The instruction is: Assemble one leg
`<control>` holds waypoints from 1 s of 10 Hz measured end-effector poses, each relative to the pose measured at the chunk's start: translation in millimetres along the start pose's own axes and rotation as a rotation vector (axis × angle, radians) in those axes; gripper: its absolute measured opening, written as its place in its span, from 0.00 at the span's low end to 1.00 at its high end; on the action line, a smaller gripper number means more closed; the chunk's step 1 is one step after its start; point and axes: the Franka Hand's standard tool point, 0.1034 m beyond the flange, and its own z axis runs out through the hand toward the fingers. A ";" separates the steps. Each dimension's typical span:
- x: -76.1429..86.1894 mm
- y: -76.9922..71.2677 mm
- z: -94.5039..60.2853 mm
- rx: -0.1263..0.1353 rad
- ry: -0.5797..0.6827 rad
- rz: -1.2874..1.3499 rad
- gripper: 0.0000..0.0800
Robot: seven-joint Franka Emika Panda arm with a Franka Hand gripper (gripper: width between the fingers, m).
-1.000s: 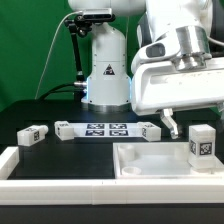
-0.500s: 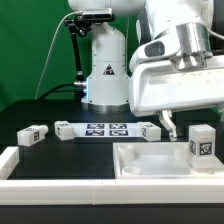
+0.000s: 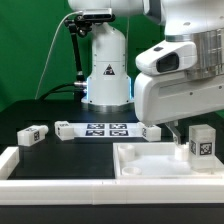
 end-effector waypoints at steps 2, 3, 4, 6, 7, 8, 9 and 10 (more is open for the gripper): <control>-1.9 0.1 1.2 0.000 -0.003 0.000 0.81; -1.9 0.2 1.3 0.000 -0.004 0.001 0.65; -2.0 0.2 1.5 0.000 -0.004 0.001 0.65; -2.0 4.7 1.2 -0.006 -0.003 0.006 0.37; -1.9 4.9 1.1 -0.005 -0.003 0.056 0.37; -2.3 5.4 1.3 -0.003 0.000 0.112 0.37; -3.6 5.6 1.8 -0.002 0.007 0.248 0.37; -5.3 4.6 1.5 0.000 0.014 0.452 0.37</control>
Offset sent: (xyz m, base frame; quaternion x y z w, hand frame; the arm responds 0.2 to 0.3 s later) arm 0.0000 0.0000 0.0000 0.0000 0.0000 0.0000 1.0000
